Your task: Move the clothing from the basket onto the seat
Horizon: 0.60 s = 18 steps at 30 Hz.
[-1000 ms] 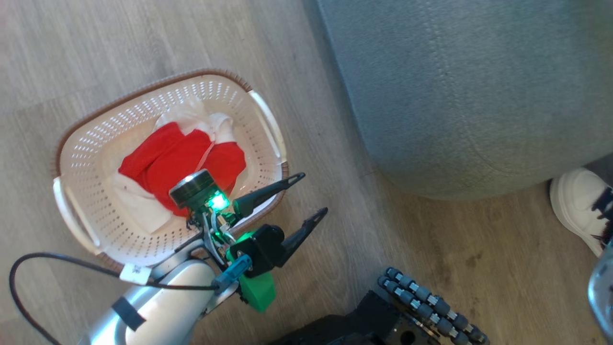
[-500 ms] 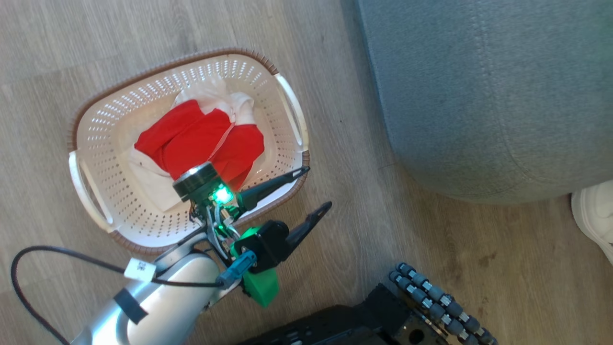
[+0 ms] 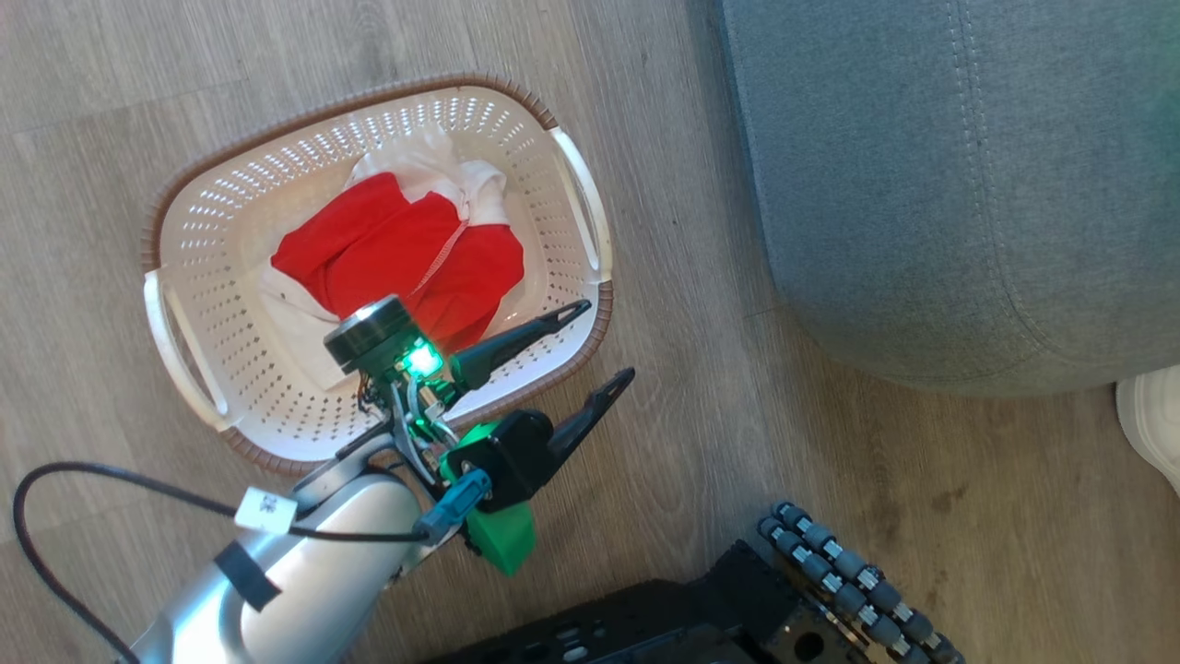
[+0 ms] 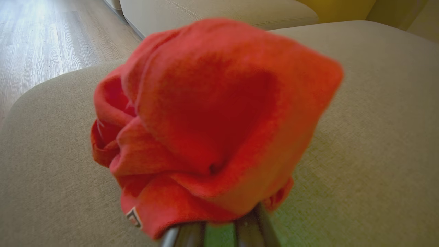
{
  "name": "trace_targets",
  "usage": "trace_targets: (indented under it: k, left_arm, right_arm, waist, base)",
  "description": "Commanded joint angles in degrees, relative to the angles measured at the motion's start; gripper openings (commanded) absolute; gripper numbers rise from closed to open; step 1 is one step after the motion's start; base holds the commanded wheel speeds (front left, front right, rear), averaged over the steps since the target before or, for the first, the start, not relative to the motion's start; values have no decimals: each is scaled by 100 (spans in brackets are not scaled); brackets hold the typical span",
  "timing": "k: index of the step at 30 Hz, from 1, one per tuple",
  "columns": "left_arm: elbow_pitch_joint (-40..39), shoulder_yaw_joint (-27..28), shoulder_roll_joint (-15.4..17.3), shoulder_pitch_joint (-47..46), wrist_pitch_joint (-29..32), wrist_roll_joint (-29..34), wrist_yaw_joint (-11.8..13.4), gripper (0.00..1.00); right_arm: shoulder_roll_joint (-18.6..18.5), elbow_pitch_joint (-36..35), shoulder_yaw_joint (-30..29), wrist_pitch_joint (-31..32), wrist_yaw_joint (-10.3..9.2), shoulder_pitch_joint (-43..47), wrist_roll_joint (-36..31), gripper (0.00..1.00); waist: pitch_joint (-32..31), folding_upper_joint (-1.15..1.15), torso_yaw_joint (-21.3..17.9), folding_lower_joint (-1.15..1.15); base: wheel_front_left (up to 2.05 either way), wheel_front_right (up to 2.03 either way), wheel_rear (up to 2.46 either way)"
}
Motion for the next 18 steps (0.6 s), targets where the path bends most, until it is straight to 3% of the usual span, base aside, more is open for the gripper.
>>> trace_targets:
  k: [1,2,3,4,18]
  left_arm:
    - [-157,86,27,-89,-28,-15,27,100]
    - [-152,78,20,-93,-28,-18,29,100]
    - [-145,66,10,-95,-28,-21,30,100]
    - [-138,53,-7,-96,-28,-26,32,100]
    - [-24,-51,-415,7,-28,-146,68,100]
  right_arm:
    - [-190,-71,26,-36,-1,-36,5,0]
    - [-215,-89,-13,-36,-1,-29,3,25]
    - [-230,-132,-48,-36,-1,-14,-7,77]
    - [-235,-157,-99,-36,-1,10,-7,100]
    - [-334,-231,282,-36,-1,607,-222,100]
  waist:
    - [-19,0,2,0]
    - [-36,0,0,0]
    - [-60,0,-1,0]
    - [-91,0,1,0]
    - [-946,0,-23,0]
  base:
    - [0,0,0]
    - [0,0,0]
    - [0,0,0]
    - [0,0,0]
    - [0,0,0]
